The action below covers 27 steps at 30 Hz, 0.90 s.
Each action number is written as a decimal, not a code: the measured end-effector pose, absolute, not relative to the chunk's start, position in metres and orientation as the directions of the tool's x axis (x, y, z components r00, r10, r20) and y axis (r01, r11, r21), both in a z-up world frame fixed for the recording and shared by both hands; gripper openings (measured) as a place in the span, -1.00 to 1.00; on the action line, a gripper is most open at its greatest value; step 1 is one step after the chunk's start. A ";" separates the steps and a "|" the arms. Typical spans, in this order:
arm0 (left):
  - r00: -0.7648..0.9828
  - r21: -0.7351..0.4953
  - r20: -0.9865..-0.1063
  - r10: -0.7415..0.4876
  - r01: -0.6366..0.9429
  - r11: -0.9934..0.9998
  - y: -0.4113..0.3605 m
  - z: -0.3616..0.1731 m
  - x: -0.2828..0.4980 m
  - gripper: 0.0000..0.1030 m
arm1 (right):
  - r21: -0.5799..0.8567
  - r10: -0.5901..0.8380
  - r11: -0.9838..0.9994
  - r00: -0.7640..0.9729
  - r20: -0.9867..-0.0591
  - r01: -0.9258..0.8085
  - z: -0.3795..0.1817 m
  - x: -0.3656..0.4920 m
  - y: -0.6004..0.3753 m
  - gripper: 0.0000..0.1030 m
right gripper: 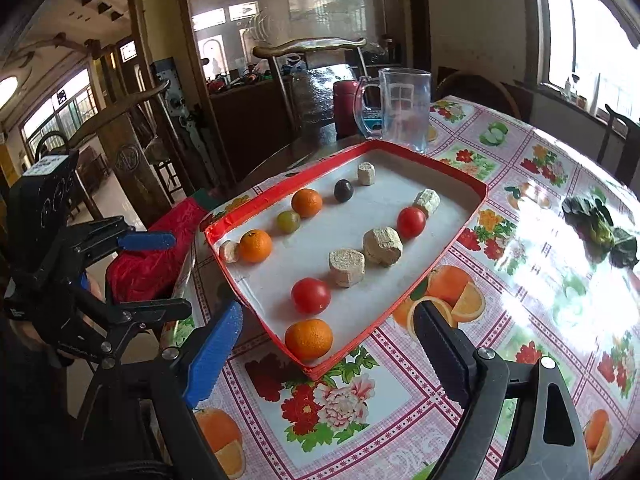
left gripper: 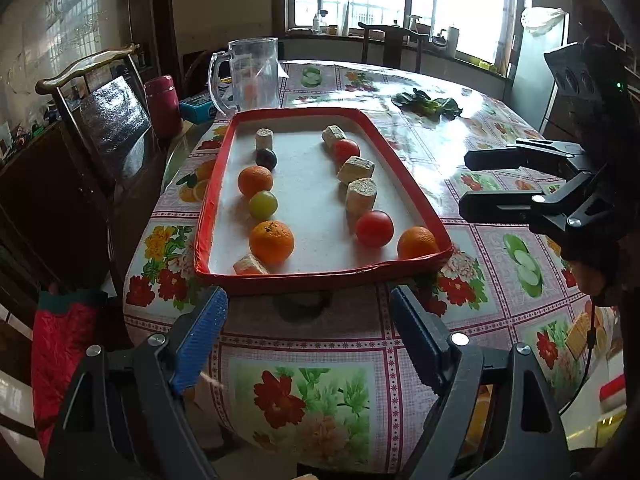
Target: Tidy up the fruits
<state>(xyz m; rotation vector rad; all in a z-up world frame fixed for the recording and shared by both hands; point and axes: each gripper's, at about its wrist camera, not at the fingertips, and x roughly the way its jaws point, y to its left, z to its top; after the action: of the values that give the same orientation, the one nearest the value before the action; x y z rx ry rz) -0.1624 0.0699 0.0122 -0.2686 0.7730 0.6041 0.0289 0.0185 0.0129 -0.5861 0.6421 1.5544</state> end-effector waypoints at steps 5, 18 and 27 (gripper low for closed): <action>0.564 0.019 -0.713 0.417 -0.579 0.815 0.064 0.018 -0.163 0.63 | -0.007 0.715 -0.128 -0.087 -0.694 -0.992 0.011 0.014 0.015 0.73; 0.595 0.069 -0.681 0.427 -0.529 0.846 0.059 0.032 -0.164 0.63 | -0.079 0.702 -0.219 -0.100 -0.705 -0.973 0.006 0.001 0.020 0.74; 0.615 0.077 -0.666 0.423 -0.507 0.858 0.059 0.037 -0.164 0.63 | -0.087 0.701 -0.223 -0.098 -0.706 -0.971 0.005 0.003 0.022 0.74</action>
<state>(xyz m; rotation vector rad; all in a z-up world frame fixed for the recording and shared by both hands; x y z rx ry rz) -0.1642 0.0592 0.0365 -0.1235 0.7336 0.5373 0.0032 0.0217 0.0051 -0.7570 0.4836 1.6569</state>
